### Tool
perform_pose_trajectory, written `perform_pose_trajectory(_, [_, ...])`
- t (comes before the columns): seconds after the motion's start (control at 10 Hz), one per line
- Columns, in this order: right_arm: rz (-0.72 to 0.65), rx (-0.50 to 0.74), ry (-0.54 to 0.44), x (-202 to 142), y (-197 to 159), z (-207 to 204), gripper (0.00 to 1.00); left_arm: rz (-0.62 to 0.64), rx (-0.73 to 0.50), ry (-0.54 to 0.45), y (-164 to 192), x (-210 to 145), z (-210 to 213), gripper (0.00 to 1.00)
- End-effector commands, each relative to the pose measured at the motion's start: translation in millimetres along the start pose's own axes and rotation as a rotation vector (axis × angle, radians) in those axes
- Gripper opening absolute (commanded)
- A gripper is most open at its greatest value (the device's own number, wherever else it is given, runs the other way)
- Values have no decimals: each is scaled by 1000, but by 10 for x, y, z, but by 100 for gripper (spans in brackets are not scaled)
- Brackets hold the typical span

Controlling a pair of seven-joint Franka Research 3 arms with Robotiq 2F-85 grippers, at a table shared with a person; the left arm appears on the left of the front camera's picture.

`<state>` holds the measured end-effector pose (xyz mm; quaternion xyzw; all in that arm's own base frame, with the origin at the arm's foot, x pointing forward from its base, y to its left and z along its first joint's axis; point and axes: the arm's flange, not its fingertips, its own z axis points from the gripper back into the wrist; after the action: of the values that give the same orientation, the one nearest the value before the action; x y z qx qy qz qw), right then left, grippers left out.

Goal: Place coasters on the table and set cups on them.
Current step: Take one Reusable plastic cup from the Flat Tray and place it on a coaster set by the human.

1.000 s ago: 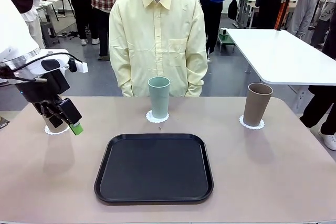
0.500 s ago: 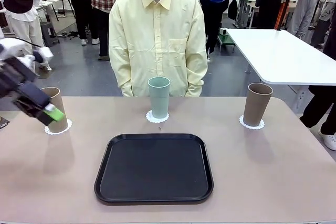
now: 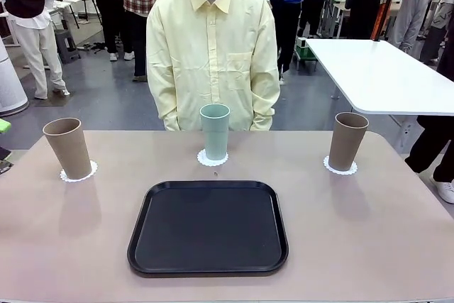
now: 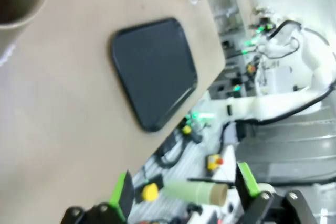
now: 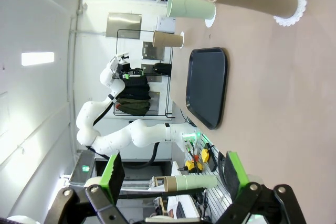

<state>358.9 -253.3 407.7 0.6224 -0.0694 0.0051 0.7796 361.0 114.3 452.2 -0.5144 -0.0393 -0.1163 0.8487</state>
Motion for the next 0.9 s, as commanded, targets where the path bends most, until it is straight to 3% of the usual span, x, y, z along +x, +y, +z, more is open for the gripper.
perform_pose_trajectory(0.0, [-1, -3, 4, -12, 2, 6, 100, -10, -143, -63, 264, 111, 232, 100])
perform_pose_trajectory(0.4, [-1, -3, 4, -12, 2, 6, 100, 15, -249, -154, 774, -86, 594, 100])
perform_pose_trajectory(0.7, [-1, -3, 4, -12, 2, 6, 100, -18, -254, -181, 802, -117, 668, 100])
perform_pose_trajectory(0.8, [-1, -3, 4, -12, 2, 6, 100, 38, -236, -153, 849, -185, 616, 100])
